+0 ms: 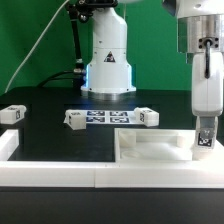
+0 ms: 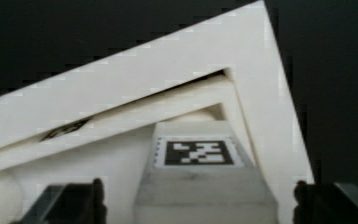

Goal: Assemble one leg

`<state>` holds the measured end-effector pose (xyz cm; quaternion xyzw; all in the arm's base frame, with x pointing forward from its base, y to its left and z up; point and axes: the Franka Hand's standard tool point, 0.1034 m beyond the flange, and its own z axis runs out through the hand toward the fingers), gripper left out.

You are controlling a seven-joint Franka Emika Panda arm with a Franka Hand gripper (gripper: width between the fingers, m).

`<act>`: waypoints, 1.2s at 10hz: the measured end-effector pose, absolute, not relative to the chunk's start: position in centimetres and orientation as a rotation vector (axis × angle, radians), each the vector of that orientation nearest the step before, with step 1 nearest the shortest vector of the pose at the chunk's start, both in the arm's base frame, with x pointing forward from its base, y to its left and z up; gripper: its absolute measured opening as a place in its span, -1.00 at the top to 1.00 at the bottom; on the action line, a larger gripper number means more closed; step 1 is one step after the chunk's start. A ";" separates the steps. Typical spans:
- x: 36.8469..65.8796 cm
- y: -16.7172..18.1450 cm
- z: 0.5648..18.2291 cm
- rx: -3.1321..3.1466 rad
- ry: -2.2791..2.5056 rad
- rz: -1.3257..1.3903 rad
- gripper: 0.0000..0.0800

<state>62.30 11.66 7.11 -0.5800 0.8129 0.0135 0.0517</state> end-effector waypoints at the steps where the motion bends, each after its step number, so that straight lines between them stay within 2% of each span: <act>1: 62.3 11.7 7.1 -1.766 2.472 0.041 -0.56; 4: 62.3 11.7 7.1 -1.769 2.470 0.041 -0.62; 12: 62.2 11.8 7.0 -1.774 2.467 0.042 -0.62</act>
Offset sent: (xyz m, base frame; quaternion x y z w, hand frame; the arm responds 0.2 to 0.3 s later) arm 0.0000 0.0000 0.0000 0.0000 0.0000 0.0000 1.0000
